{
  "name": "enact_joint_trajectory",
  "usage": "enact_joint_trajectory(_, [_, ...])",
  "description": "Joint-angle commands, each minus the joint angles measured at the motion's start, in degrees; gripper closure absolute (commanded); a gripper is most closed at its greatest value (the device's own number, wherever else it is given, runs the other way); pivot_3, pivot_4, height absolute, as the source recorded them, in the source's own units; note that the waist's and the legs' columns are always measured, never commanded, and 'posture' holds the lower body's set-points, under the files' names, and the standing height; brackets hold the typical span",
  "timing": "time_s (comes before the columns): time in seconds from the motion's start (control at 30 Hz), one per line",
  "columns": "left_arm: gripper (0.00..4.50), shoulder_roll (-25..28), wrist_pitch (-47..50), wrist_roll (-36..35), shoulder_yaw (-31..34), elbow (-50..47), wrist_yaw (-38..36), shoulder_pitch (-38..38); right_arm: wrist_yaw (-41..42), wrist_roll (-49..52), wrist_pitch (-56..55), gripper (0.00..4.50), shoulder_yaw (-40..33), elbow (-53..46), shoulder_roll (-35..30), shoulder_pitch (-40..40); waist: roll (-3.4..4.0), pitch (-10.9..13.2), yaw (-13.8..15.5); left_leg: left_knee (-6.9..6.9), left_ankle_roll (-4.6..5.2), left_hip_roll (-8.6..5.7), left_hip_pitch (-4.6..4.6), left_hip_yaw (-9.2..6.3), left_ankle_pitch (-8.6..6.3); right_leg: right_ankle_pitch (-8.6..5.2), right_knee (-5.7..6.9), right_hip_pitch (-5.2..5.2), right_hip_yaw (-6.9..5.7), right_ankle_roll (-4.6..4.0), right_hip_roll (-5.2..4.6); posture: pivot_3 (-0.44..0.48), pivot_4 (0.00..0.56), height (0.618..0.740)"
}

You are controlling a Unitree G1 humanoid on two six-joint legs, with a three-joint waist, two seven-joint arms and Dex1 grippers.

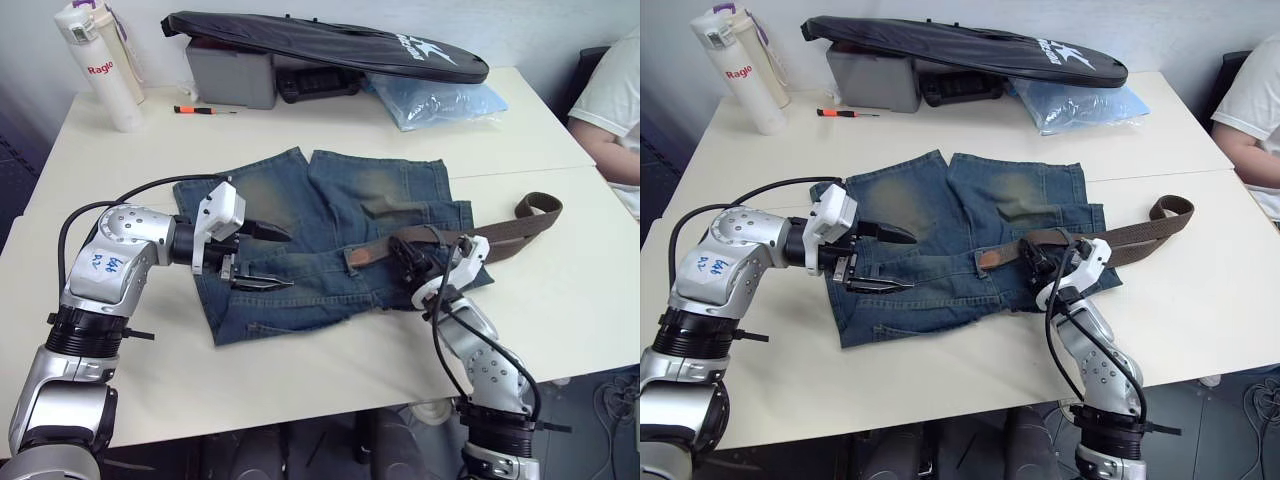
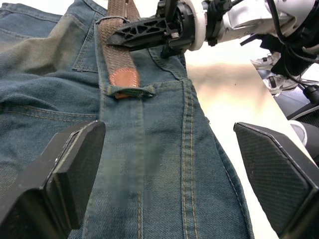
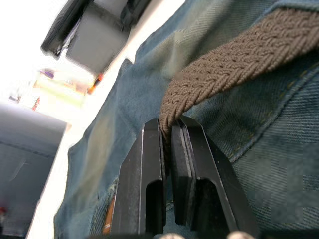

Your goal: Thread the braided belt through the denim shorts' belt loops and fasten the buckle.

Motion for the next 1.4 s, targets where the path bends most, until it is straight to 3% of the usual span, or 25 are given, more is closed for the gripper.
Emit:
enact_joint_trajectory(0.03, [0.00, 0.16, -0.76, 0.41, 0.67, -0.64, 0.10, -0.21, 4.21, -4.11, 0.38, 4.25, 5.89, -2.79, -1.66, 0.52, 0.00, 0.00, -0.13, -0.03, 0.00, 0.00, 0.00, 0.00, 0.00, -0.01, 0.01, -0.02, 0.00, -0.01, 0.00, 0.000, 0.150, 0.740])
enact_joint_trajectory(0.2, [0.00, -0.12, -0.90, 0.43, 0.53, -0.52, 0.18, -0.26, 9.01, -17.07, -6.52, 4.25, 12.51, -1.33, -6.27, -0.26, 0.00, 0.00, 0.00, -0.08, -0.02, 0.01, -0.02, 0.08, 0.01, -0.02, 0.01, -0.10, 0.05, -0.03, 0.02, 0.000, 0.150, 0.740])
enact_joint_trajectory(0.27, [0.00, -0.27, -0.86, 0.42, 0.43, -0.57, 0.24, -0.31, 6.81, -19.69, -7.54, 4.25, 11.80, 1.23, -5.65, -0.57, 0.00, 0.00, 0.05, -0.08, -0.02, 0.01, -0.02, 0.10, 0.01, -0.02, 0.00, -0.10, 0.07, -0.03, 0.01, 0.000, 0.150, 0.740])
enact_joint_trajectory(0.47, [0.00, -0.24, -0.74, 0.38, 0.64, -0.99, 0.22, 0.20, 0.94, -17.76, -1.28, 4.25, 6.75, 2.93, -2.28, -1.19, -0.09, -0.05, 0.15, -0.04, -0.05, 0.01, -0.01, 0.10, 0.03, -0.01, 0.03, -0.09, 0.07, -0.03, 0.01, 0.000, 0.150, 0.740])
enact_joint_trajectory(0.6, [0.00, -0.26, -0.73, 0.35, 0.72, -1.16, 0.36, 0.44, 4.32, -13.01, 3.36, 4.25, 7.28, -0.42, -1.56, -1.67, -0.15, -0.09, 0.28, -0.02, -0.05, 0.01, -0.01, 0.09, 0.03, -0.01, 0.04, -0.08, 0.07, -0.03, 0.02, 0.000, 0.150, 0.740])
enact_joint_trajectory(0.77, [0.00, -0.54, -0.99, 0.42, 0.65, -1.03, 0.53, 0.38, 4.24, -16.27, 2.91, 4.25, 7.64, -0.01, -2.32, -3.29, -0.14, -0.08, 0.04, -0.07, -0.05, 0.01, -0.01, 0.09, 0.03, -0.02, 0.02, -0.09, 0.07, -0.03, 0.02, 0.000, 0.150, 0.740])
enact_joint_trajectory(0.97, [0.00, -0.38, -1.35, 0.44, 0.75, -0.80, 0.38, 0.46, 1.42, -11.19, 6.03, 4.25, 3.34, -2.86, 0.77, -3.00, -0.14, -0.08, 0.12, -0.10, -0.05, 0.01, -0.01, 0.09, 0.03, -0.02, 0.01, -0.11, 0.07, -0.03, 0.02, 0.000, 0.150, 0.740])
enact_joint_trajectory(1.0, [0.00, -0.36, -1.41, 0.45, 0.76, -0.78, 0.37, 0.49, 1.00, -9.99, 6.77, 3.64, 2.40, -3.43, 1.17, -2.96, -0.14, -0.08, 0.12, -0.10, -0.05, 0.01, -0.01, 0.09, 0.03, -0.02, 0.02, -0.11, 0.07, -0.03, 0.02, 0.000, 0.150, 0.740])
enact_joint_trajectory(1.07, [0.00, -0.35, -1.45, 0.44, 0.76, -0.78, 0.40, 0.51, -0.53, -8.38, 7.57, 3.02, 0.42, -4.49, 1.83, -2.92, -0.13, -0.08, 0.11, -0.11, -0.05, 0.01, -0.02, 0.10, 0.03, -0.02, 0.01, -0.11, 0.07, -0.03, 0.02, 0.000, 0.150, 0.740])
enact_joint_trajectory(1.17, [0.00, -0.44, -1.54, 0.47, 0.72, -0.65, 0.39, 0.46, -3.32, -3.05, 8.70, 1.51, -3.96, -5.62, 3.37, -2.86, -0.12, -0.07, 0.16, -0.11, -0.05, 0.01, -0.03, 0.09, 0.03, -0.02, 0.01, -0.11, 0.07, -0.03, 0.02, 0.000, 0.150, 0.740])
enact_joint_trajectory(1.4, [0.00, -0.81, -2.02, 0.76, 0.50, -0.11, 0.31, 0.17, -10.66, 6.11, 9.37, 1.51, -10.65, -4.64, 5.46, -3.13, -0.10, -0.06, 0.26, -0.11, -0.05, 0.01, -0.05, 0.09, 0.03, -0.02, 0.00, -0.12, 0.06, -0.03, 0.02, 0.000, 0.150, 0.740])
